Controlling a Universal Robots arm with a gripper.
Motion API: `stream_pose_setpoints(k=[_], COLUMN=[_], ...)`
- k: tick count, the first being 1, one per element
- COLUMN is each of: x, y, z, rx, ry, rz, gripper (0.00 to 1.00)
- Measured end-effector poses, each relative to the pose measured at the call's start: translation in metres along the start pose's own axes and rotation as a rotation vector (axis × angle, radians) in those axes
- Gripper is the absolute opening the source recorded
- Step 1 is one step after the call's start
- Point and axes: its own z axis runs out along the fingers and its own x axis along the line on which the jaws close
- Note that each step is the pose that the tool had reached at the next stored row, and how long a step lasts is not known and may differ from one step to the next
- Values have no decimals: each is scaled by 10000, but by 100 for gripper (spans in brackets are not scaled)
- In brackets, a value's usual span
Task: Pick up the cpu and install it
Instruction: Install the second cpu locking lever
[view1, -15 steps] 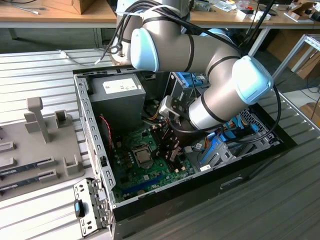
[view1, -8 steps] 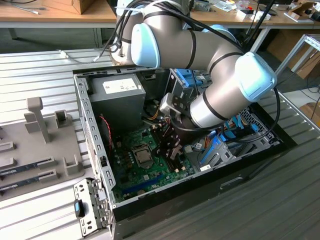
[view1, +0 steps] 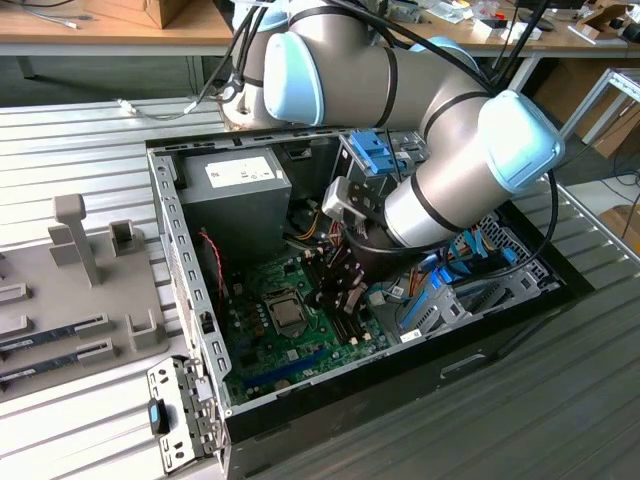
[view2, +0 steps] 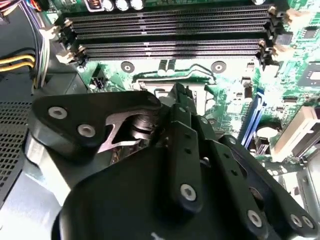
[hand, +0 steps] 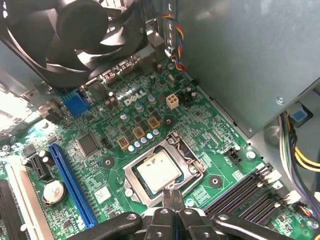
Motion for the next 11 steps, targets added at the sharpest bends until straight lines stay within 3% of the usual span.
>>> stream_pose_setpoints(k=[7, 11], x=[-82, -137], y=[22, 64], z=[0, -2], rx=[-253, -332], ry=[-261, -341], rz=[-139, -200], gripper=[11, 11])
